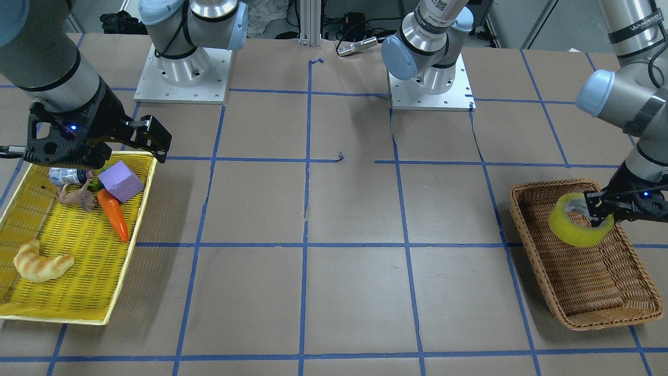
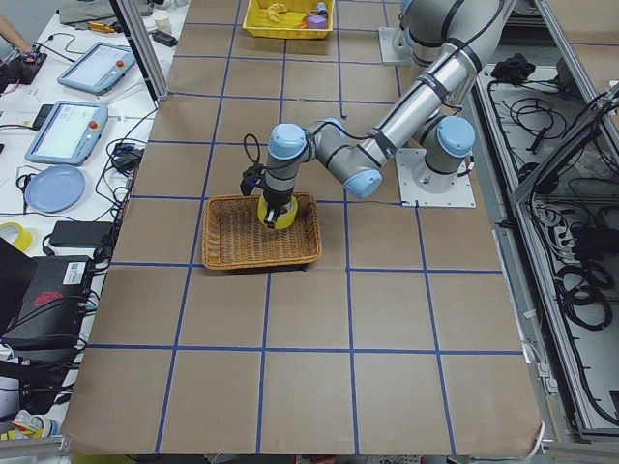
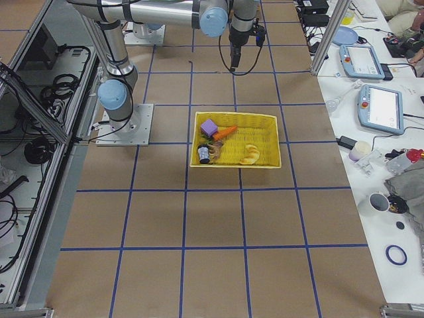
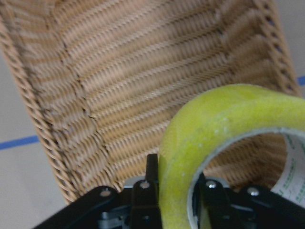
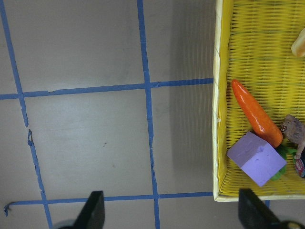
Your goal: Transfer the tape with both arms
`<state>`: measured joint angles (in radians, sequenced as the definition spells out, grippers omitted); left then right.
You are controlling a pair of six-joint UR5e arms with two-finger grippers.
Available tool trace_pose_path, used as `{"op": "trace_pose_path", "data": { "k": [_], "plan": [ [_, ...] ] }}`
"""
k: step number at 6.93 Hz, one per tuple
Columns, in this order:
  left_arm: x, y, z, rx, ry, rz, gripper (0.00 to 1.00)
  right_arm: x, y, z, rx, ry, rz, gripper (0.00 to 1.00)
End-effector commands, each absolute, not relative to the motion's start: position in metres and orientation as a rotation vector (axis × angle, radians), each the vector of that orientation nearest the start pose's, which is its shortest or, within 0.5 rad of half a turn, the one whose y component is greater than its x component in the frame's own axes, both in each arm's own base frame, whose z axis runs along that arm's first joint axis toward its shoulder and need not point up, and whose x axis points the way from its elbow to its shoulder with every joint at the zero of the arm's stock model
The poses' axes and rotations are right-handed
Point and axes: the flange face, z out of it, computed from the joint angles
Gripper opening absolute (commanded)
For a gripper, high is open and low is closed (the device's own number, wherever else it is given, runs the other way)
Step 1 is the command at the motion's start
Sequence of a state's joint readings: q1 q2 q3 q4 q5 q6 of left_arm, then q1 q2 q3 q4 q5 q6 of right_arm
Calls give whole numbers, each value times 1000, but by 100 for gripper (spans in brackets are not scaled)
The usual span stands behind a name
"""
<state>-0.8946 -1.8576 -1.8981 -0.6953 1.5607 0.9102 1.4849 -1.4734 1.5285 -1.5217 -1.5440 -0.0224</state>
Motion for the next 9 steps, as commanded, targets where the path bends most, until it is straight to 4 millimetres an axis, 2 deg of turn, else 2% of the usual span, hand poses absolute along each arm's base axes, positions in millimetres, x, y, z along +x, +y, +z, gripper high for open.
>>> {"op": "trace_pose_path", "data": {
  "k": [1,3,4,5,6,7,8,9],
  "plan": [
    [249,-534,265,349,2915,-379,99,91,-532,451,102,3101,166,100],
    [211,-546,298,415,2869,-424,100,91,-532,452,100,3104,167,100],
    [185,-547,310,279,2928,-423,100,91,-531,452,100,3104,164,100],
    [147,-546,328,182,2991,-399,100,91,-532,451,100,3103,169,100],
    [96,-548,352,131,3030,-359,100,91,-531,451,97,3105,169,100],
    [38,-547,385,49,3073,-282,100,91,-531,452,98,3102,164,100],
    [-14,-540,418,-8,3111,-206,100,91,-531,452,95,3105,167,100],
    [-56,-530,448,-69,3138,-130,100,91,-531,453,97,3104,162,100]
  ]
}}
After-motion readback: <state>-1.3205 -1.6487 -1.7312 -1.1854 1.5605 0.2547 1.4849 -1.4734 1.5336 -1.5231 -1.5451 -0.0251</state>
